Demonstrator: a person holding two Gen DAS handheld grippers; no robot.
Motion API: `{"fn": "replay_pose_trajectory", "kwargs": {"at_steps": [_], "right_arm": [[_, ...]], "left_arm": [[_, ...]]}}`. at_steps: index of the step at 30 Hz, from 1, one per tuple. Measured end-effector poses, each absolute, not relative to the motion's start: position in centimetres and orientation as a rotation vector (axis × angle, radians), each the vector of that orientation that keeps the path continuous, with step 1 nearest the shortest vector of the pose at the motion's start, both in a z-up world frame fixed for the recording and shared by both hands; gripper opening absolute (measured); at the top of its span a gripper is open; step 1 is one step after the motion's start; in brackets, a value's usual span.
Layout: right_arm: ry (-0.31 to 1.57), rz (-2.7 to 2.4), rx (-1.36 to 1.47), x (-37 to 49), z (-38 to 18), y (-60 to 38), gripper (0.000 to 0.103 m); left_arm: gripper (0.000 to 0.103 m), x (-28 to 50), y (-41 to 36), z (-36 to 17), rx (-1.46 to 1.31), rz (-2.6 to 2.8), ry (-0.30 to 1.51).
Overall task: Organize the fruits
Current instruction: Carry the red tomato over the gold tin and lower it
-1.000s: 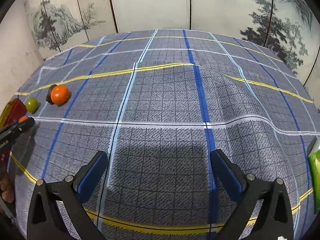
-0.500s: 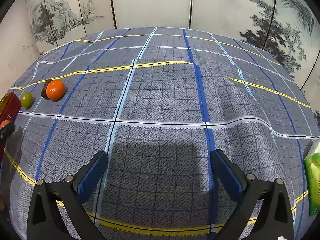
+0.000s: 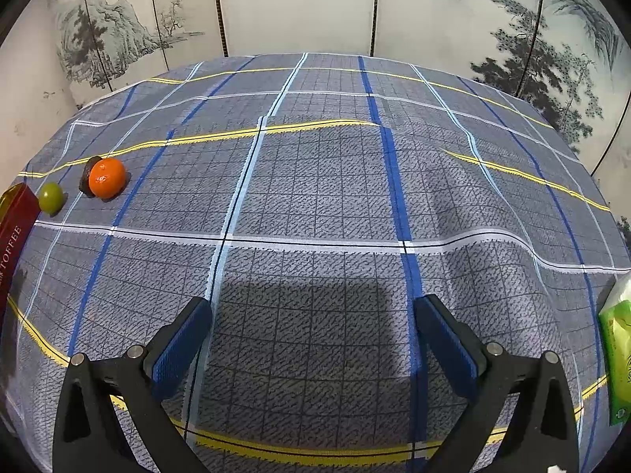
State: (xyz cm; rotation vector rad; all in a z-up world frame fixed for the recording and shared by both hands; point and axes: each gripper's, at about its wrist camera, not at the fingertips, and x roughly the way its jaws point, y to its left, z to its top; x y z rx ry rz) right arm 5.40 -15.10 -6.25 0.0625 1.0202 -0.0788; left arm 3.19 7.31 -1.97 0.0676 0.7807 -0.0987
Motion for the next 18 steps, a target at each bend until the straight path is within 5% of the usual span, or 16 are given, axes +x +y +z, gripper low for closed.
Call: {"fn": "replay_pose_trajectory", "kwargs": {"at_steps": [18], "right_arm": [[1.02,-0.081,0.063,5.4,-6.2,-15.1,0.103]], "left_arm": [[0.035,3.6,14.4,-2.4,0.078,0.008,0.825]]}}
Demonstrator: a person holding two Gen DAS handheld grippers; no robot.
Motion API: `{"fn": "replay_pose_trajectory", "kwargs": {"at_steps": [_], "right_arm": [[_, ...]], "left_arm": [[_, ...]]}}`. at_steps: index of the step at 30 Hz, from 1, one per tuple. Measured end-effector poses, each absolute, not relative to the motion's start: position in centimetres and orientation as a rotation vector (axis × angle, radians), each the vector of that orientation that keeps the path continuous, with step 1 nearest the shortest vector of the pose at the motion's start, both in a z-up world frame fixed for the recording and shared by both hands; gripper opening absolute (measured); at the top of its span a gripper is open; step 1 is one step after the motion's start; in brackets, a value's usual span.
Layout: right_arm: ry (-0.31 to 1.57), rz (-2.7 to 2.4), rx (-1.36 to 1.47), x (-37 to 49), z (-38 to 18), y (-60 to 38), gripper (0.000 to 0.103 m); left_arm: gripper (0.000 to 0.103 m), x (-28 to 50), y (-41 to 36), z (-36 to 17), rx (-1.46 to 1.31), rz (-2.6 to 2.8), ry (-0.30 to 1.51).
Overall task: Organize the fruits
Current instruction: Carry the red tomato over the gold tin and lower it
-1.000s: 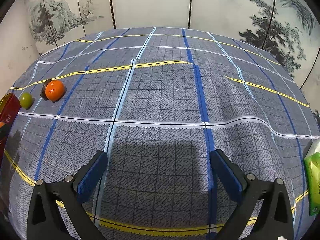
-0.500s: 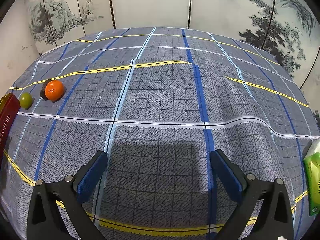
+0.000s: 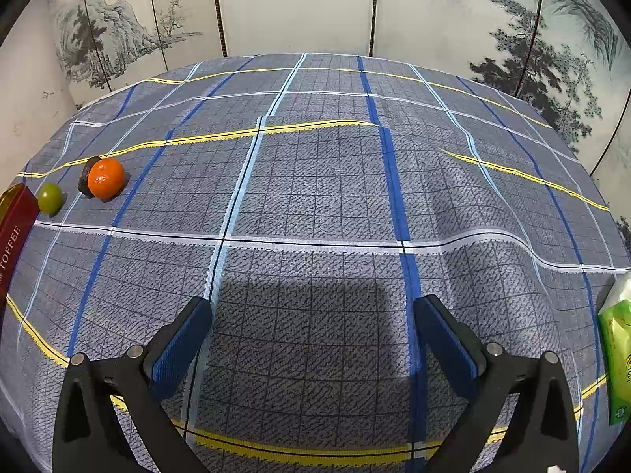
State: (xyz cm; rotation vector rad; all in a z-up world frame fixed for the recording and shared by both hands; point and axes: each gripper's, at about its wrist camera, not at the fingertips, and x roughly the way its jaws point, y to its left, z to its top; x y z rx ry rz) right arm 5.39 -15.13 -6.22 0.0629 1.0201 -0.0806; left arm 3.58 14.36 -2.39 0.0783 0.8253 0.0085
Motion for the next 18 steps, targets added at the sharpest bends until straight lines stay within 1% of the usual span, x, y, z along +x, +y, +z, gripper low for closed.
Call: {"fn": "replay_pose_trajectory", "kwargs": {"at_steps": [11,18], "right_arm": [[1.02,-0.08,0.063,5.4,-6.2,-15.1,0.103],[1.02,-0.08,0.062,5.4,-6.2,-15.1,0.103]], "left_arm": [[0.035,6.4,19.5,-3.5,0.002,0.053,0.925],[0.035,7.5,22.4,-3.9,-0.042,0.105,0.948]]}}
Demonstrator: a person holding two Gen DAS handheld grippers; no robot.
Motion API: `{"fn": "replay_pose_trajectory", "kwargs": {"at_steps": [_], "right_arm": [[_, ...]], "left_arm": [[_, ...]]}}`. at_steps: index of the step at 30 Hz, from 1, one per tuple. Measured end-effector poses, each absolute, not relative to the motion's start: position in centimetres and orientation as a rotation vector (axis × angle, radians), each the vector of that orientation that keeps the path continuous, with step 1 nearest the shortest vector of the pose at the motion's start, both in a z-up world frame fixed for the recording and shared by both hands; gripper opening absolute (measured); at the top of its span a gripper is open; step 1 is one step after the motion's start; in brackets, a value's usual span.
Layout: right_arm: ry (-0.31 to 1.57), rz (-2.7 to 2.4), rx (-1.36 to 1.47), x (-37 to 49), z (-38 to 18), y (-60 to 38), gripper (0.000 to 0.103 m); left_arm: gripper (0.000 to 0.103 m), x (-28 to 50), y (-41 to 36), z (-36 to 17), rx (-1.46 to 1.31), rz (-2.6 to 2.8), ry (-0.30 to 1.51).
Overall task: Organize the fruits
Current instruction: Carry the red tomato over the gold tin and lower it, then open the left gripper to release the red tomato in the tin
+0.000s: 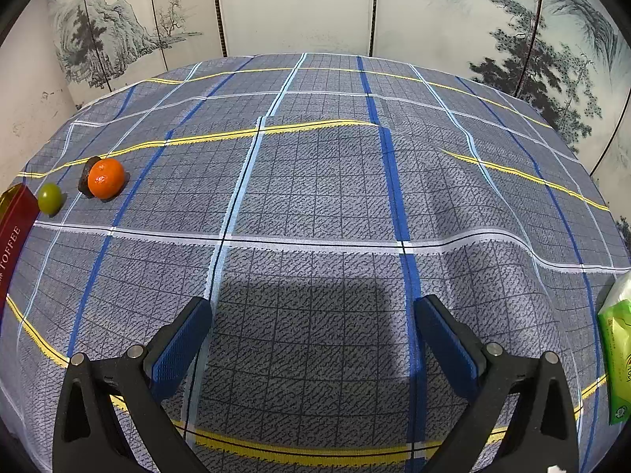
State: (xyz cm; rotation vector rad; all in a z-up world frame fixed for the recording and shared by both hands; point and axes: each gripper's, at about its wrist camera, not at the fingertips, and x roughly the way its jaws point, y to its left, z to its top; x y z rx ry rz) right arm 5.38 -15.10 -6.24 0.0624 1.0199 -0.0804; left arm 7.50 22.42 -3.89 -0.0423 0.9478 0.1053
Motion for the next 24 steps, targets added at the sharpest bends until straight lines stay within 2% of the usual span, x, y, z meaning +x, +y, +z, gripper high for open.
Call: {"fn": "replay_pose_trajectory", "kwargs": {"at_steps": [24], "right_arm": [[1.02,-0.08,0.062,5.4,-6.2,-15.0,0.103]], "left_arm": [[0.036,7.9,23.8,-4.7,-0.045,0.18,0.961]]}}
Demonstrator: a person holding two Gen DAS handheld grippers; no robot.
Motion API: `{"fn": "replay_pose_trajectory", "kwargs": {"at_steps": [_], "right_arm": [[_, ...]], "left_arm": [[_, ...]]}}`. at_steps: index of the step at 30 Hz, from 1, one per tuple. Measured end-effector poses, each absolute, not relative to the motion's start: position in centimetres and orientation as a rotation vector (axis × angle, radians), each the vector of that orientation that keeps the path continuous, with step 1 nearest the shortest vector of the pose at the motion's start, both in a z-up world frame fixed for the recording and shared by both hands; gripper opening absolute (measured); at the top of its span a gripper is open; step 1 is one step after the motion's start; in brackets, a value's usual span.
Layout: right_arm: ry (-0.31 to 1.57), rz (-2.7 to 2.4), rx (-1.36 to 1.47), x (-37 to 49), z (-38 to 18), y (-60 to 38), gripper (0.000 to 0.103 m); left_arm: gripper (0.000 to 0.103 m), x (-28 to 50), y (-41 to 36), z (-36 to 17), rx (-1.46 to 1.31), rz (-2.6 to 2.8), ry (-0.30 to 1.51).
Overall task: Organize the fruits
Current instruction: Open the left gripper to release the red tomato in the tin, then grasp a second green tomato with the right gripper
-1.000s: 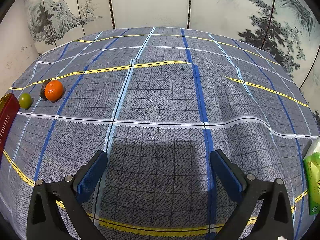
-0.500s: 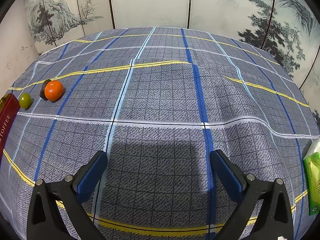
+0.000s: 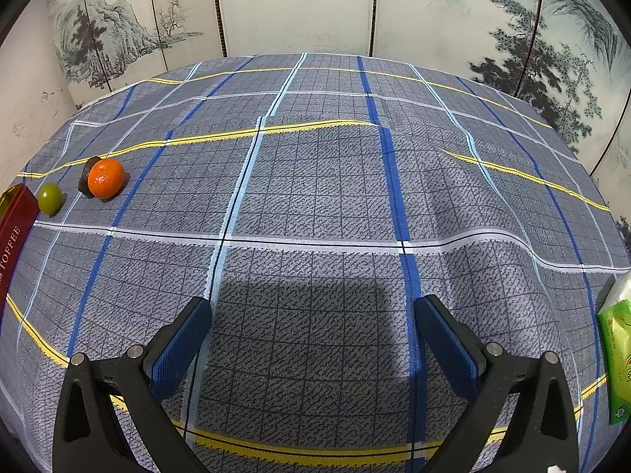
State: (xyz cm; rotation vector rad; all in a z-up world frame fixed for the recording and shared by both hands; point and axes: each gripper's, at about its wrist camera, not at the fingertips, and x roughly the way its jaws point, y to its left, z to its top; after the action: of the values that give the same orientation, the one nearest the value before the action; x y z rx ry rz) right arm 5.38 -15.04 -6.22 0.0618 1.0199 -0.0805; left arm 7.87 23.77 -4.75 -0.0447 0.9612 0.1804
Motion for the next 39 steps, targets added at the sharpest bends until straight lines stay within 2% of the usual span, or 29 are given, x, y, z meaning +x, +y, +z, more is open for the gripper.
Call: {"fn": "replay_pose_trajectory", "kwargs": {"at_steps": [7,11,14,25,28,29,32,36,39], "right_arm": [[1.02,-0.08,0.062,5.4,-6.2,-15.0,0.103],[1.02,-0.08,0.061,5.4,-6.2,-15.0,0.103],[1.02,-0.08,0.061,5.4,-6.2,-15.0,0.103],[1.02,-0.081,0.06,5.4,-6.2,-14.9,0.103],[1.019,-0.079,0.061,5.4,-6.2,-14.9,0.103],[1.017,-0.076,0.062,5.4,-6.2,-15.0,0.102],[0.965,0.001,0.125,4.7,-5.0,-14.6,0.084],[0.833,0.27,0.111,4.2,-0.8,-9.5,0.084],[0.805,0.46,0.015,5.0,1.3,-4.2,0.084]], "left_arm": [[0.037,7.6,24.0,-4.6,-0.069,0.174,0.985],[0.045,7.2,24.4,-3.9,-0.1,0.169,0.967],[0.05,6.7,24.5,-2.9,-0.119,0.159,0.935],[0.051,2.7,23.9,1.6,-0.124,0.152,0.8],[0.054,0.7,23.4,2.0,-0.132,0.139,0.763],[0.056,0.1,23.2,2.0,-0.127,0.139,0.756],[0.057,-1.3,22.4,1.8,-0.095,0.13,0.738],[0.057,-2.5,21.2,1.4,-0.035,0.111,0.738],[0.059,-3.1,20.6,1.1,-0.018,0.09,0.742]]}}
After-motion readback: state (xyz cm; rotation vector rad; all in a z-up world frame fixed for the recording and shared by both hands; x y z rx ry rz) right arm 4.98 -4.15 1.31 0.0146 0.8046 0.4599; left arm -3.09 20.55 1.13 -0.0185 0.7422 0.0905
